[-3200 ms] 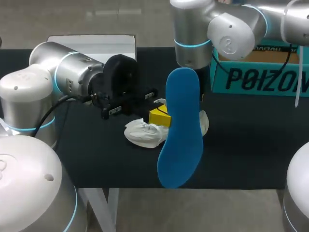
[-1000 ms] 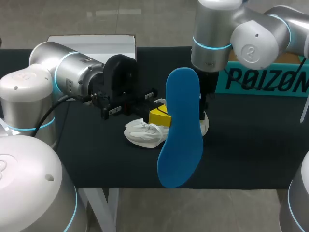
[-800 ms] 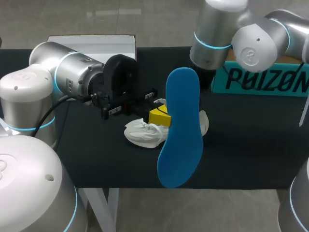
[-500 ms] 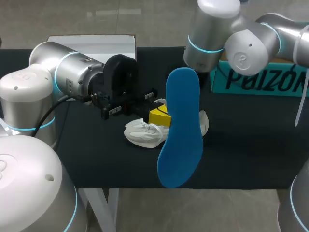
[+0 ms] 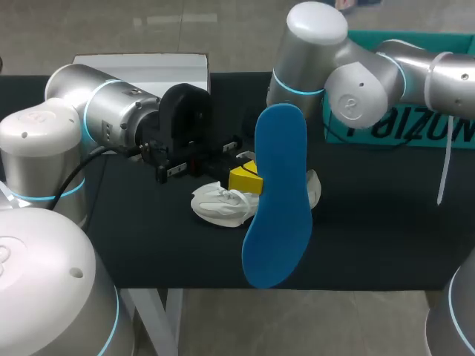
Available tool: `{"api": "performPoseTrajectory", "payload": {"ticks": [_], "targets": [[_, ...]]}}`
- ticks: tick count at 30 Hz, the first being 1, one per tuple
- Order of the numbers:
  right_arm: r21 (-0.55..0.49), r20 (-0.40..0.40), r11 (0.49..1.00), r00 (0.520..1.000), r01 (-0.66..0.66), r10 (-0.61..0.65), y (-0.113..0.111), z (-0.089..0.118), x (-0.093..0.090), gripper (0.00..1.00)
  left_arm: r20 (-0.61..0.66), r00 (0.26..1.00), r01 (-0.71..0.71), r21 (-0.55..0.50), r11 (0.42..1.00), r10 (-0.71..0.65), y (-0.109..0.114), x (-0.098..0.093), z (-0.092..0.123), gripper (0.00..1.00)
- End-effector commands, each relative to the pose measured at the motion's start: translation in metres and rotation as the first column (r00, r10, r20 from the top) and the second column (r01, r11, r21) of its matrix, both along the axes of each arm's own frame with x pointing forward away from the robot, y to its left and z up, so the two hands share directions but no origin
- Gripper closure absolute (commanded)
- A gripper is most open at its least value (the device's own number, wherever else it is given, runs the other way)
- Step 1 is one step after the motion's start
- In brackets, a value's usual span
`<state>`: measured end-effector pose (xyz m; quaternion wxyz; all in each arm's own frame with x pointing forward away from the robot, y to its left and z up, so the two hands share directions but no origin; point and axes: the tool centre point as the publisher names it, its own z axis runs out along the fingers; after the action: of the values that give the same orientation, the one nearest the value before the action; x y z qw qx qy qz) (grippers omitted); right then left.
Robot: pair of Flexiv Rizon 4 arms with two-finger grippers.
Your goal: Take the shoe out of the shoebox, open the shoe tongue, remove and reinsert the insole, then place the shoe into the shoebox
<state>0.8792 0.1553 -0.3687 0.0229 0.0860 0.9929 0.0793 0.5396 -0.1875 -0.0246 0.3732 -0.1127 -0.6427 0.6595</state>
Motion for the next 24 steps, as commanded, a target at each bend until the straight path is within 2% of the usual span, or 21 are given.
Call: {"api": "performPoseTrajectory", "payload": {"ticks": [1,2,4,5,16,19,20,22,24], "targets": [[-0.014,-0.017,1.000,1.000,0.004,-0.004,0.002,-0.017,0.002,0.00,-0.001,1.000,0.002,-0.002,1.000,-0.002,-0.001,0.000,-0.001,1.00],[-0.018,-0.021,1.000,1.000,0.007,-0.007,0.001,-0.019,0.001,0.33,-0.001,1.000,0.002,-0.002,1.000,-0.002,-0.001,0.000,-0.001,1.00],[-0.029,-0.032,1.000,0.999,0.011,-0.012,-0.002,-0.021,0.000,0.73,-0.001,1.000,0.002,-0.002,1.000,-0.002,-0.001,0.000,-0.001,1.00],[-0.029,-0.039,1.000,0.999,0.006,-0.007,-0.003,-0.021,-0.001,1.00,-0.001,1.000,0.002,-0.002,1.000,-0.002,-0.001,0.000,-0.001,1.00],[-0.024,-0.049,1.000,0.999,-0.011,0.010,-0.004,-0.019,-0.003,1.00,-0.001,1.000,0.002,-0.002,1.000,-0.002,-0.001,0.000,-0.001,1.00],[-0.012,-0.084,0.991,0.988,0.133,-0.133,-0.024,0.001,-0.020,1.00,-0.001,1.000,0.002,-0.002,1.000,-0.002,-0.001,0.000,-0.001,1.00],[-0.035,-0.087,0.976,0.972,0.217,-0.219,-0.030,0.006,-0.022,1.00,-0.001,1.000,0.002,-0.002,1.000,-0.002,-0.001,0.000,-0.001,1.00],[0.030,-0.132,0.905,0.899,0.425,-0.417,-0.040,0.019,-0.023,1.00,-0.001,1.000,0.002,-0.002,1.000,-0.002,-0.001,0.000,-0.001,1.00],[0.013,-0.187,0.776,0.764,0.630,-0.617,-0.049,0.024,-0.023,1.00,-0.001,1.000,0.002,-0.002,1.000,-0.002,-0.001,0.000,-0.001,1.00]]}}
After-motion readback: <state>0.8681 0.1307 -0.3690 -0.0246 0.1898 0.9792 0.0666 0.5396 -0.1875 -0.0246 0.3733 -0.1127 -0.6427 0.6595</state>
